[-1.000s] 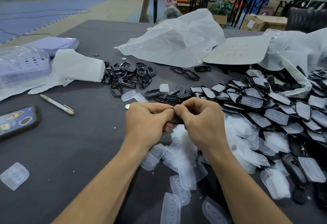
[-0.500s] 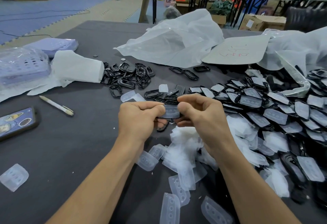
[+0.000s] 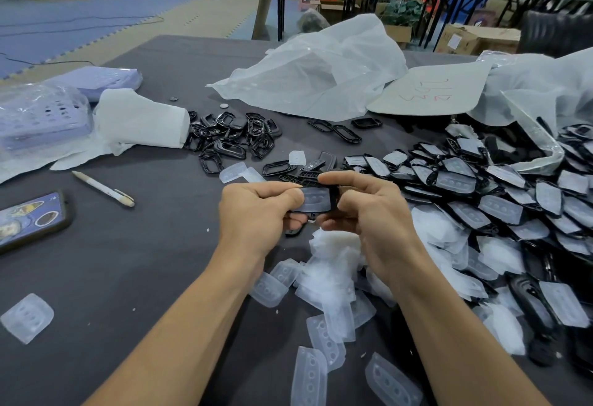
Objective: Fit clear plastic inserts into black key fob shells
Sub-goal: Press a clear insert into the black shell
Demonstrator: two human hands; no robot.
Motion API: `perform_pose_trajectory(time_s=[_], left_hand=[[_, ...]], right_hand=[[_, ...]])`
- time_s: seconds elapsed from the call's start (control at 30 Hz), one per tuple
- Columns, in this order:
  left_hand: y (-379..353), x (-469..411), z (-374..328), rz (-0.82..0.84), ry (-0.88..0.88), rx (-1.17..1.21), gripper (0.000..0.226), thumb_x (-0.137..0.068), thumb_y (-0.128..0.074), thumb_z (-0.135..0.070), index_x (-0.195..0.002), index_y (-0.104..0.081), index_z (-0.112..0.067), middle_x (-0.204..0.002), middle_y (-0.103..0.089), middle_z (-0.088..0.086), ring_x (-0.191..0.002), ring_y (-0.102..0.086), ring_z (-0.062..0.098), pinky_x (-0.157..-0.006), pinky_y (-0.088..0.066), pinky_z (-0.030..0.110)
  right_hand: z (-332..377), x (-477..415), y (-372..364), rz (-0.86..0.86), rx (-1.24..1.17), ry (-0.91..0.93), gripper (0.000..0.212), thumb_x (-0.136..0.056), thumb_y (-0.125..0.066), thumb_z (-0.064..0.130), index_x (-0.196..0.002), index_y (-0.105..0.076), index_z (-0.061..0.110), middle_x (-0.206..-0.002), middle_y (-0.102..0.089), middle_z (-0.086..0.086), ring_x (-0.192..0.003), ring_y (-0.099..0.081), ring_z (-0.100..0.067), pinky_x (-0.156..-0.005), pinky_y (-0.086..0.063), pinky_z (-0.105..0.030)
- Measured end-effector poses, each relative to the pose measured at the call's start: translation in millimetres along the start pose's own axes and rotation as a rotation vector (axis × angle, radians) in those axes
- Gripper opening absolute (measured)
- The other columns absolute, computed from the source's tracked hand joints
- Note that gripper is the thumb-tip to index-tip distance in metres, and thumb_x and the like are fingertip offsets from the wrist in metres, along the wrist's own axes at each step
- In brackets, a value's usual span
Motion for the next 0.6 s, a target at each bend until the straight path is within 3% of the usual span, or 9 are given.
perform_pose_trajectory(time_s=[0.1,0.2,0.3,0.43,0.53,0.6], left_hand=[[0,-1,1,0.003,0.033,0.036,0.012,-0.086,-0.075,0.007,-0.081,-0.078,-0.003,-0.060,-0.073,0.009,-0.044,-0.062,0.015,-0.047,-0.053,0.021],[-1,-2,3,0.035,0.098,0.071,0.009,-0.088,-0.074,0.005,-0.084,-0.077,-0.003,-0.060,-0.072,0.007,-0.045,-0.063,0.013,-0.046,-0.053,0.020],[-3,-3,7,0.091,0.181,0.109,0.010,-0.089,-0.074,0.002,-0.091,-0.077,-0.007,-0.062,-0.072,0.002,-0.047,-0.065,0.010,-0.047,-0.053,0.017],[-5,-5,10,0.153,0.252,0.148,0.013,-0.089,-0.071,0.001,-0.100,-0.078,-0.005,-0.065,-0.071,0.002,-0.048,-0.063,0.009,-0.050,-0.053,0.016],[-7,-2,10,0.227,0.289,0.132,0.015,-0.090,-0.069,-0.001,-0.102,-0.078,-0.004,-0.067,-0.072,0.005,-0.048,-0.062,0.008,-0.049,-0.051,0.015],[-9,-2,10,0.261,0.294,0.106,0.014,-0.094,-0.066,-0.009,-0.101,-0.077,-0.006,-0.063,-0.071,0.003,-0.047,-0.061,0.008,-0.047,-0.049,0.015]], right_hand=[[10,1,6,-0.007,0.299,0.200,0.041,-0.080,-0.068,-0.008,-0.104,-0.080,0.024,-0.099,-0.079,0.007,-0.088,-0.075,-0.011,-0.077,-0.061,-0.026],[13,3,1,0.034,0.490,0.290,0.048,-0.073,-0.075,-0.003,-0.105,-0.079,0.033,-0.095,-0.079,0.012,-0.088,-0.075,-0.011,-0.081,-0.062,-0.029],[16,4,3,-0.026,0.512,0.337,0.047,-0.072,-0.075,-0.001,-0.100,-0.080,0.037,-0.097,-0.078,0.017,-0.086,-0.075,-0.009,-0.077,-0.061,-0.027],[21,6,2,0.006,0.497,0.407,0.051,-0.072,-0.074,-0.008,-0.094,-0.082,0.036,-0.118,-0.073,0.022,-0.105,-0.071,-0.003,-0.086,-0.056,-0.020],[23,7,2,-0.001,0.556,0.435,0.045,-0.074,-0.079,-0.008,-0.085,-0.083,0.036,-0.114,-0.075,0.022,-0.108,-0.069,-0.002,-0.093,-0.055,-0.023],[24,7,4,-0.031,0.531,0.443,0.039,-0.076,-0.081,-0.006,-0.083,-0.083,0.032,-0.104,-0.078,0.017,-0.102,-0.072,-0.005,-0.089,-0.058,-0.027]])
Point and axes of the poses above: each hand's wrist, its own x-axis away from the middle knuckle, its own y-axis out of the back of the hand, z = x × y, the point moved 5 cm from there along -x, towards the middle knuckle
